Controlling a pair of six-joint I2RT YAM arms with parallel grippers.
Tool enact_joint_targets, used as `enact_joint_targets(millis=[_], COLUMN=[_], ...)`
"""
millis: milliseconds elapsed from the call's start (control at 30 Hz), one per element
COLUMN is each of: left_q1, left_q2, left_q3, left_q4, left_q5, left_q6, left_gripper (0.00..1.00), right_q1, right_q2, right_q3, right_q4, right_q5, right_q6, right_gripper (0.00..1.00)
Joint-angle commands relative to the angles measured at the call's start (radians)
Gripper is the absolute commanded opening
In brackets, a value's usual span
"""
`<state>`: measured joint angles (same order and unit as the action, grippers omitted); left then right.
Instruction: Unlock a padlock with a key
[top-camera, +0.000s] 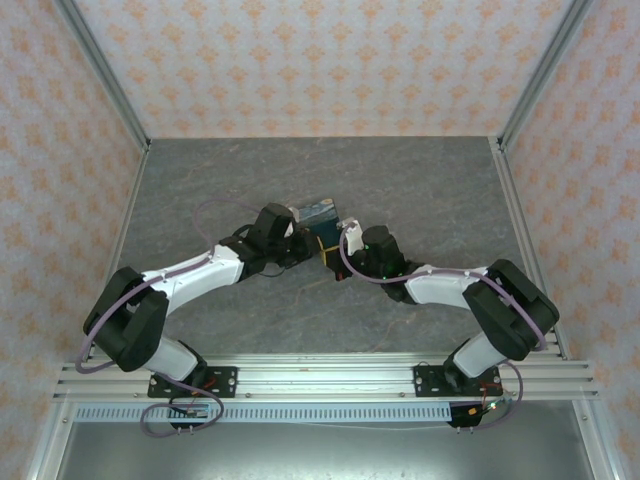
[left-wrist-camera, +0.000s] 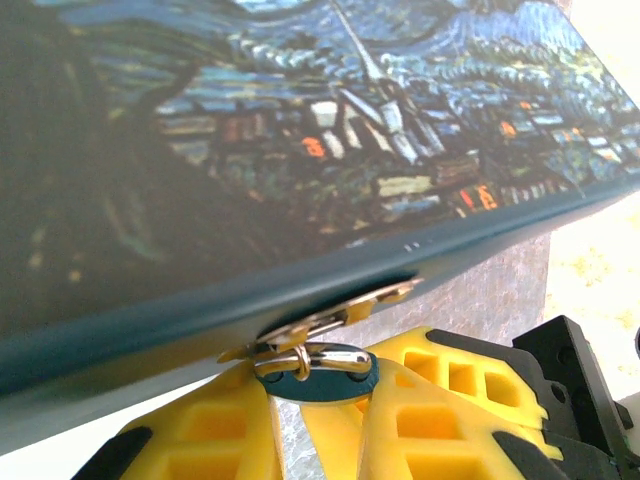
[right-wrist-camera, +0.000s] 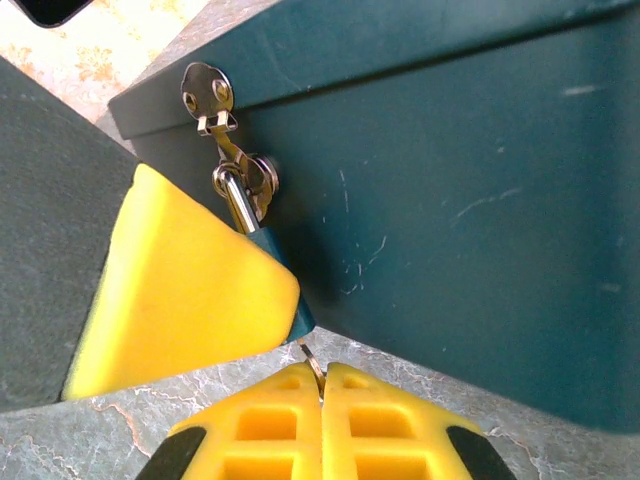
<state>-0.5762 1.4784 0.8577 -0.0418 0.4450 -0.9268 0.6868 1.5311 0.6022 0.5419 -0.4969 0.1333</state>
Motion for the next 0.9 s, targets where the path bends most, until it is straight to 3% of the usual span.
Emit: enact_joint_targets(millis=[0, 500, 867], left_q1=[-0.022, -0.023, -0.022], left_q2=[-0.034, 0.063, 0.040], left_q3=[0.034, -0.022, -0.073], left_q4=[0.012, 0.110, 0.176], left_q5=[0.078, 0.045, -0.013], left_q6=[0.004, -0.005, -0.024], left_gripper=[0.16, 0.17, 0.39], right_q1=[0.002, 0.002, 0.003], right_q2=[-0.010, 0.057, 0.131], right_q3=[0.049, -0.048, -0.091], right_q4=[0.084, 0.152, 0.224], right_q5=[-0.011, -0.023, -0.038], right_q6=[-0.002, 0.066, 0.184], right_gripper=[0.00, 0.00, 0.00])
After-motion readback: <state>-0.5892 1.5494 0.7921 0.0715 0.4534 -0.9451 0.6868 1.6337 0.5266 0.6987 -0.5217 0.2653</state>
